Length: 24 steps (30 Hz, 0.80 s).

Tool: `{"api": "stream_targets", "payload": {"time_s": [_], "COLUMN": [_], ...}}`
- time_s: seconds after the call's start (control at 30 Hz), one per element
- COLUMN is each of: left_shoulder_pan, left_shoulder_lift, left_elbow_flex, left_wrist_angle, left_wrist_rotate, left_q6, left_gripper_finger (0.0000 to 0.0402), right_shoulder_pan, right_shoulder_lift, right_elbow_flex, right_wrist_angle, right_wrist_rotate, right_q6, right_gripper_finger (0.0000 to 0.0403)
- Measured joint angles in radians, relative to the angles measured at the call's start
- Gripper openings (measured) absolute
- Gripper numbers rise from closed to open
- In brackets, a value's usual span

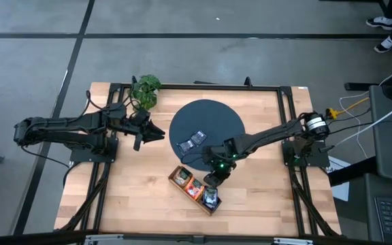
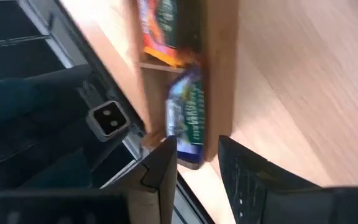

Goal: Pick & Place Tea
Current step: Put the violet tea bag into the right section of the wooden organizer

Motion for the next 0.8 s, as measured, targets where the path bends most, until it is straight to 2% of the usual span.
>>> {"api": "stream_targets", "payload": {"time_s": [0.5,0.63,0.8], "left_shoulder_pan": [0.000,0.000,0.000], "left_shoulder_lift": [0.009,0.013,0.013], "left_elbow_flex": [-0.001,-0.001,-0.001], "left_wrist_angle": [-0.020,-0.018,-0.015], "left_wrist_rotate": [-0.001,0.000,0.000], "left_q6": [0.008,0.008,0.008], "left_gripper_finger": [0.0114,0.0114,0.0114], "right_shoulder_pan": [0.025,0.026,0.036], "right_shoulder_lift": [0.048,0.047,0.047], "right_elbow_flex": [-0.001,-0.001,0.000], "right_wrist_angle": [0.047,0.038,0.035], "right_wrist_rotate": [-0.012,-0.005,-0.002], "right_q6": [0.024,0.026,0.034], "right_gripper_finger": [0.0113,0.0080,0.0014]}}
